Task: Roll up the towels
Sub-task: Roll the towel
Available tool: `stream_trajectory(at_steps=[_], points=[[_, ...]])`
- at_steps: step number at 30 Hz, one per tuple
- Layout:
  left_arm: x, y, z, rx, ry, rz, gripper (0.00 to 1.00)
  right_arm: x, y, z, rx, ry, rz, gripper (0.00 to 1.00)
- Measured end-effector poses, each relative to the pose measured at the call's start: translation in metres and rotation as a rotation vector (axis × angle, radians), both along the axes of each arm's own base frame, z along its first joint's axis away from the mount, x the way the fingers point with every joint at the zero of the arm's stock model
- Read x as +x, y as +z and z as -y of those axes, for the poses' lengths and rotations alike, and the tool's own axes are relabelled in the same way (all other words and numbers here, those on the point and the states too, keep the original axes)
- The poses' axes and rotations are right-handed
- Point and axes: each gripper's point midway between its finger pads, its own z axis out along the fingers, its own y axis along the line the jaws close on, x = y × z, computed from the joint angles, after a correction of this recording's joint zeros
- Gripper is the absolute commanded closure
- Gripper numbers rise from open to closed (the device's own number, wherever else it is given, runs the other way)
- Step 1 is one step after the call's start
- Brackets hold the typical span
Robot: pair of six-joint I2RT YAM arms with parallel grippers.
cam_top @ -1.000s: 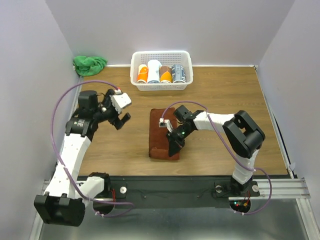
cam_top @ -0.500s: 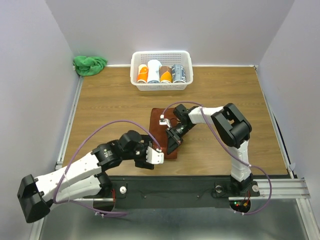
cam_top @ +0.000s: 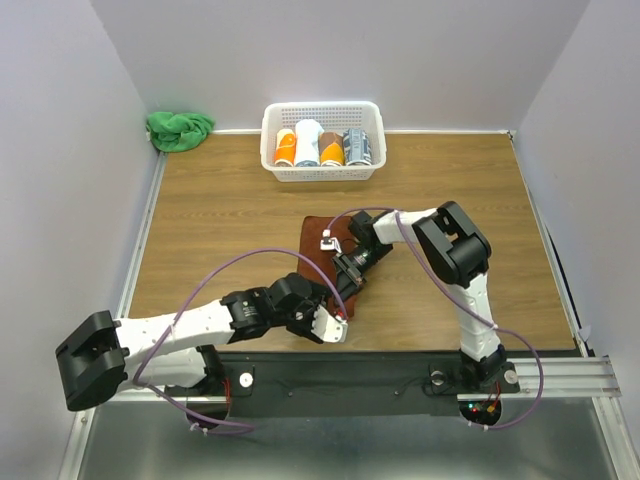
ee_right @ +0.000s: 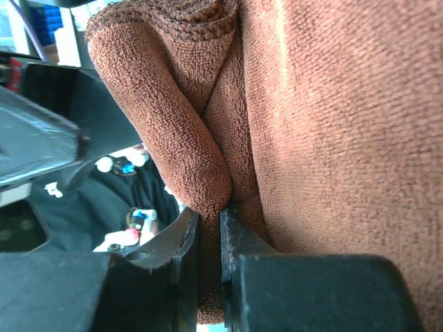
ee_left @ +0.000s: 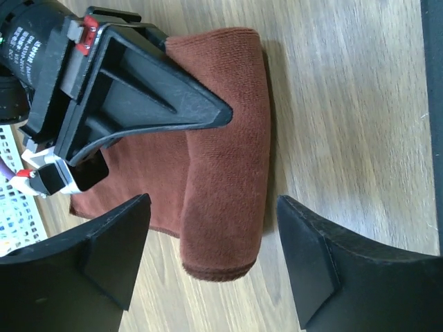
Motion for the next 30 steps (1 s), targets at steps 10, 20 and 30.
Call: stream_trajectory(at_steps=[10,20,30], points=[[-0.008,-0.032,0.001,0.064,-0.066,0.02,0.43,0.001,-0.005,0.003,-0.01,-0.005,-0.044,0.87],[-0.007,-0.037,0.005,0.071,-0.042,-0.017,0.78,0.0,-0.006,0.005,-0.037,0.0,-0.032,0.68],[-0.015,-0.035,0.008,0.077,-0.037,-0.188,0.95,0.016,0.008,0.009,-0.065,-0.013,0.082,0.29]])
